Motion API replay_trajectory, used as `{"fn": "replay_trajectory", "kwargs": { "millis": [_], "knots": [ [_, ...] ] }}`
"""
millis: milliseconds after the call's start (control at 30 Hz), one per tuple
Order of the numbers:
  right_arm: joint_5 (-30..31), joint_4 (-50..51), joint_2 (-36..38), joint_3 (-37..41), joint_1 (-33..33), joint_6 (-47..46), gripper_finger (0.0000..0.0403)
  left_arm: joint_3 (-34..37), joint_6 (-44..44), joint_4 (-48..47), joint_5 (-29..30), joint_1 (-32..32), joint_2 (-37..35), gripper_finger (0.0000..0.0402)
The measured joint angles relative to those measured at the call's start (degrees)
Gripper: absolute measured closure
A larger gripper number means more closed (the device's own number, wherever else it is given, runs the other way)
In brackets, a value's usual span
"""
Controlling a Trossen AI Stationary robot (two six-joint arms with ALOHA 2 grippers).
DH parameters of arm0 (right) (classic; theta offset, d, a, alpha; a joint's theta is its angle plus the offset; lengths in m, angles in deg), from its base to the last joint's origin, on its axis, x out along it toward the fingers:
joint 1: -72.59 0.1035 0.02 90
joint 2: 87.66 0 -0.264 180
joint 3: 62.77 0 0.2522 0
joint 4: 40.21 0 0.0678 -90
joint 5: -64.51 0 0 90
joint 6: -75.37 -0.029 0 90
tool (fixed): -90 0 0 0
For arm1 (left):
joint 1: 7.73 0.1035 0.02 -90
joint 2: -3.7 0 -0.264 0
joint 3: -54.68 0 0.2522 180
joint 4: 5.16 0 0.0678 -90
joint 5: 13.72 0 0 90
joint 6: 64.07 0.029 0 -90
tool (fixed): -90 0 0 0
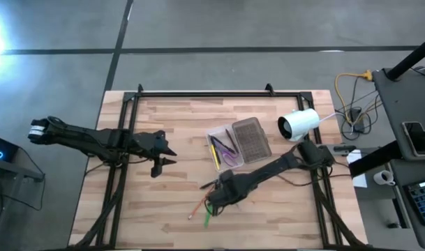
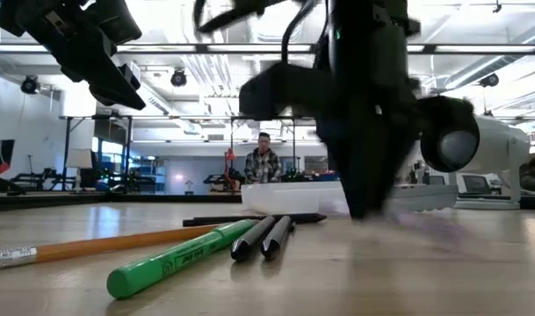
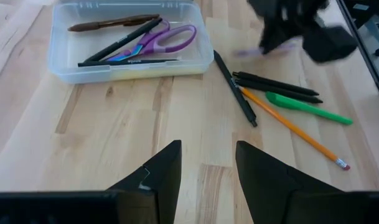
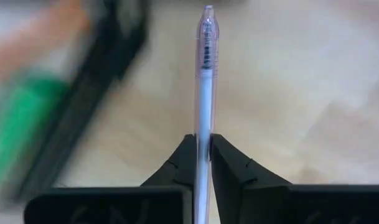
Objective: Pick & place school supplies into a supply box
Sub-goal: Put the purple pen into the supply box
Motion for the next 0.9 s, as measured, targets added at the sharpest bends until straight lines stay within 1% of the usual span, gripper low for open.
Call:
{"fn": "replay_trajectory", "kwargs": {
  "millis": [167, 267, 333, 433, 600, 767, 900],
  "knots": [
    [9.22, 5.72, 10.40, -0.33, -1.30, -2.00, 0.0388, 0.02, -0.03, 0.29, 0.00, 0.02, 0.00, 0.0265],
    [12.33, 8.82, 13.65, 0.46, -4.48, 2.36, 0.0388, 0.02, -0.03, 1.37, 0.00, 0.02, 0.37, 0.0265],
    [12.93, 8.79, 15.62, 1.28, -8.49, 7.54, 0.0388, 0.04, -0.03, 1.89, 0.02, 0.02, 0.50, 0.0265],
    [12.06, 7.41, 16.92, 2.99, -15.06, 15.98, 0.0389, 0.02, -0.09, 3.52, 0.04, 0.02, 1.11, 0.0265],
    [5.26, 0.26, 14.99, 4.49, -23.08, 28.14, 0.0379, 0.07, -2.79, 3.73, 0.46, 0.02, 1.79, 0.0265],
    [3.87, -0.11, 11.51, 4.70, -26.36, 34.82, 0.0375, 0.09, -6.86, 3.45, 1.53, -0.02, 2.30, 0.0265],
    [0.64, -0.62, 9.23, 4.75, -27.42, 38.27, 0.0353, 0.07, -8.66, 3.26, 2.01, -0.02, 2.80, 0.0265]
  ]
}}
